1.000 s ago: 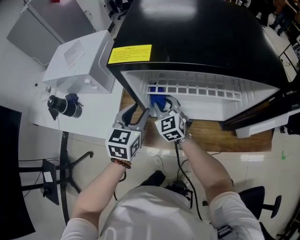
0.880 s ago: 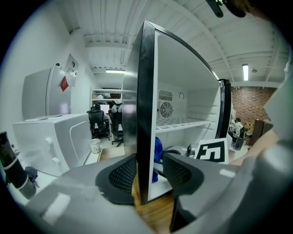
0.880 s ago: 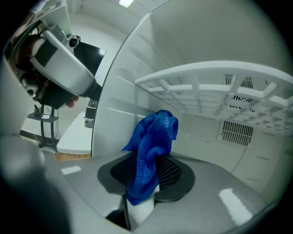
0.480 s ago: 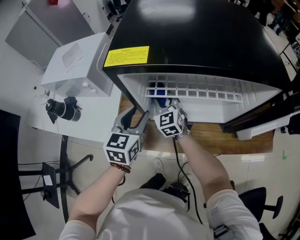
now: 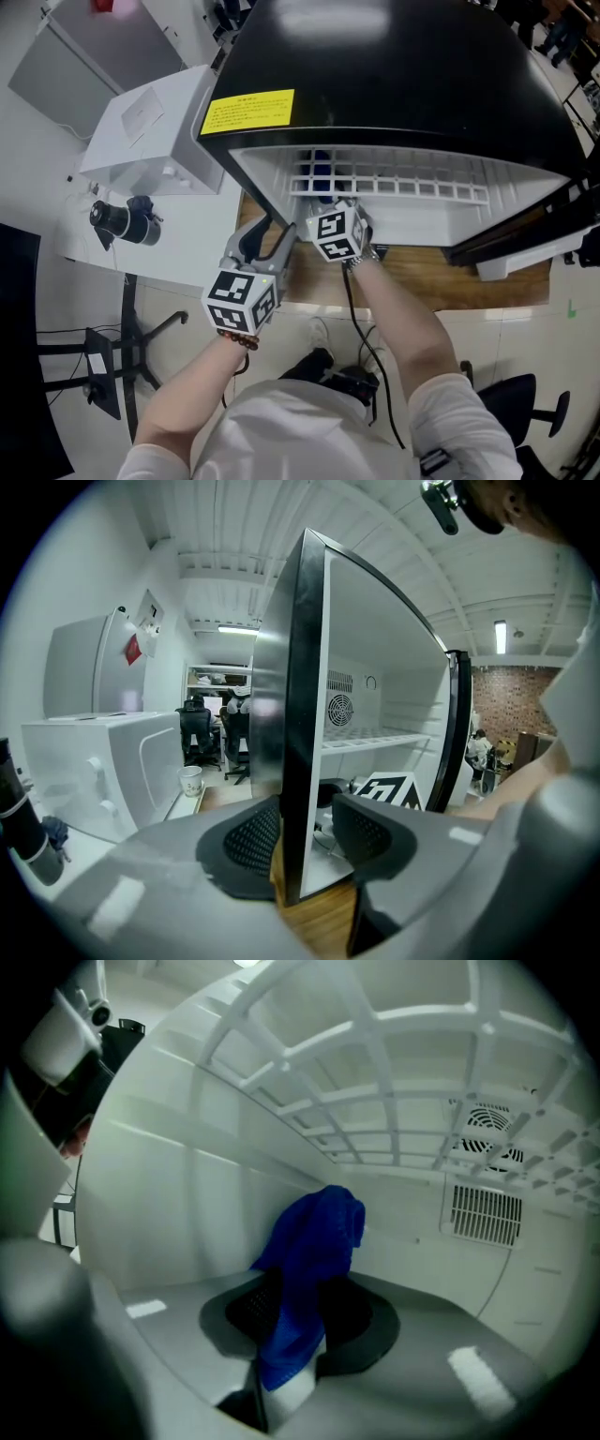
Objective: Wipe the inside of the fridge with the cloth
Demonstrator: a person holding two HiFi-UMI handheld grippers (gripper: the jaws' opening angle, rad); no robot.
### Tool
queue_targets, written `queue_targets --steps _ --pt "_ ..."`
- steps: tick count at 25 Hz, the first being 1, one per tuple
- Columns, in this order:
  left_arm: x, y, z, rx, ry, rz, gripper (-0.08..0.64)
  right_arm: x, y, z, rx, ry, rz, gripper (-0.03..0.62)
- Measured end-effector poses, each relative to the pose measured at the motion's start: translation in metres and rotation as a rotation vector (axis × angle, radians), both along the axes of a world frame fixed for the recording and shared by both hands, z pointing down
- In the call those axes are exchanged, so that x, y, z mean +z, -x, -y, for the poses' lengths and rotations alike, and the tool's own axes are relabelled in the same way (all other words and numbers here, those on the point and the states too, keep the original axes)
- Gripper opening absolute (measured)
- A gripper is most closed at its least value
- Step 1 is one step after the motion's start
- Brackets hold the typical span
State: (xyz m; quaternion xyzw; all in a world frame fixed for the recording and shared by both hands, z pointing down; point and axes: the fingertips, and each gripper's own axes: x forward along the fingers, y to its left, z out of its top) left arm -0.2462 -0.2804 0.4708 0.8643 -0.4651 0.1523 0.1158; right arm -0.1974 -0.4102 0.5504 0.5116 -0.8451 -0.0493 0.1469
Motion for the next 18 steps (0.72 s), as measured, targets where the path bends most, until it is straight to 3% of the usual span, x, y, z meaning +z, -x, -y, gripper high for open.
queue_targets --steps 18 --pt "0.001 0.001 0.001 0.008 -0.011 0.002 0.163 0.009 -0.009 0.032 0.108 -0.003 -0.028 0.104"
